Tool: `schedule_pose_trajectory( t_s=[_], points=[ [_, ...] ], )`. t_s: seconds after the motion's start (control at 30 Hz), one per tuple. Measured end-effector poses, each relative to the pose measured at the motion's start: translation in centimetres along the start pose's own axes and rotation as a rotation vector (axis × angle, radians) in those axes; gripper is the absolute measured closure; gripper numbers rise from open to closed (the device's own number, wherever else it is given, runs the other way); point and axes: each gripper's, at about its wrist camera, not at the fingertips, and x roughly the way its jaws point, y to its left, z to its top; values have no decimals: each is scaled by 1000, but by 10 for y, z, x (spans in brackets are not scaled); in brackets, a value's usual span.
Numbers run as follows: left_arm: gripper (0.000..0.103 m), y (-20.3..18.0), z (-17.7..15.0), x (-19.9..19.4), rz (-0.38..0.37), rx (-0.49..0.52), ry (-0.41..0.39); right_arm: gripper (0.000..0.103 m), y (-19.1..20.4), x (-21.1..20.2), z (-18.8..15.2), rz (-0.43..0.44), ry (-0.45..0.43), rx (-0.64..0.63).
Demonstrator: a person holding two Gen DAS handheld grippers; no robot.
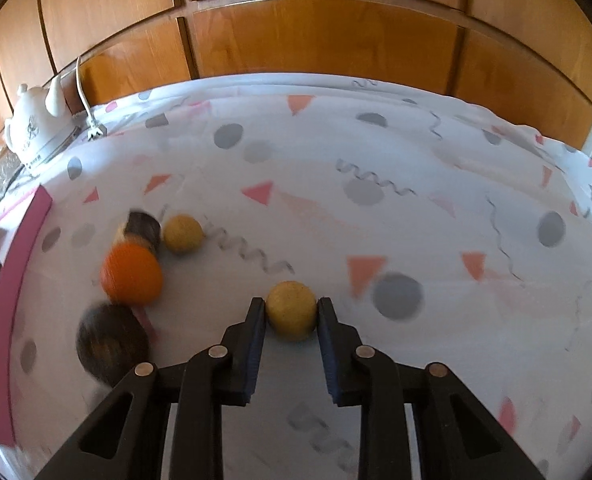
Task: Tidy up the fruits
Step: 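Carry the orange toward the tray with the left gripper while the right gripper grasps a tan ball, then lower the orange into the tray and open the left gripper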
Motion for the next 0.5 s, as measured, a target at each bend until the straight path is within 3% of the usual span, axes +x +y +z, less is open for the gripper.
schedule_pose_trajectory(
  t_s=[0.5],
  points=[
    [67,14,-1,-3,44,-25,-9,77,-45,-41,-53,-113,-42,83]
  ],
)
